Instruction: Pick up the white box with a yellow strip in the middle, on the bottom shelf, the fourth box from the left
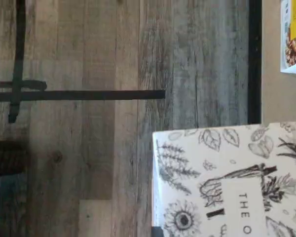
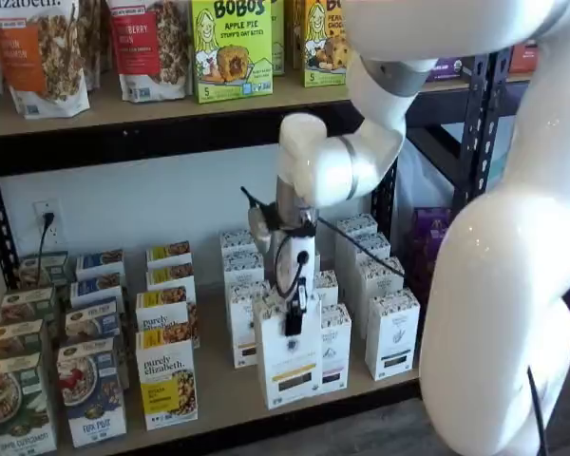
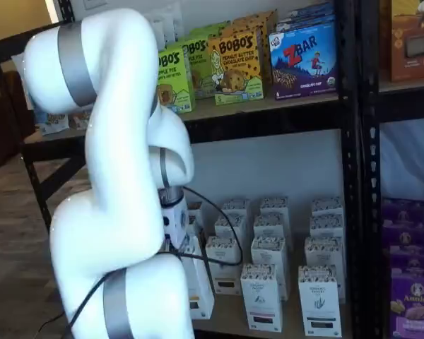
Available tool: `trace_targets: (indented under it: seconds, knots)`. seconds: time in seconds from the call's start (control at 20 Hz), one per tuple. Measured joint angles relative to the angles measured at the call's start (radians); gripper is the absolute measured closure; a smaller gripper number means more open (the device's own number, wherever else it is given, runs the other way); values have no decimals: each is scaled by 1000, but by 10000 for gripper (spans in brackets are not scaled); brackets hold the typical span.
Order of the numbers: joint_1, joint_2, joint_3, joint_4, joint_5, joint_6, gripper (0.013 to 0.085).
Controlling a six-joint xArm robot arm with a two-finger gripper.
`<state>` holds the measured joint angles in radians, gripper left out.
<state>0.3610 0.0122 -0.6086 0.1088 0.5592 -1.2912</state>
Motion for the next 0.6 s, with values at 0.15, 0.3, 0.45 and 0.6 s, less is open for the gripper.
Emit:
trace_targets:
  seconds: [0.15,0.3,0.45,0.6]
  knots:
    - [-6,-43,-4,-7,47,3,490]
    - [-12,-86,-8,-7,92,0,490]
    - [-16,-116,-15,-1,131,-6,490]
    - [-17,-132,-18,3,147,-8,490]
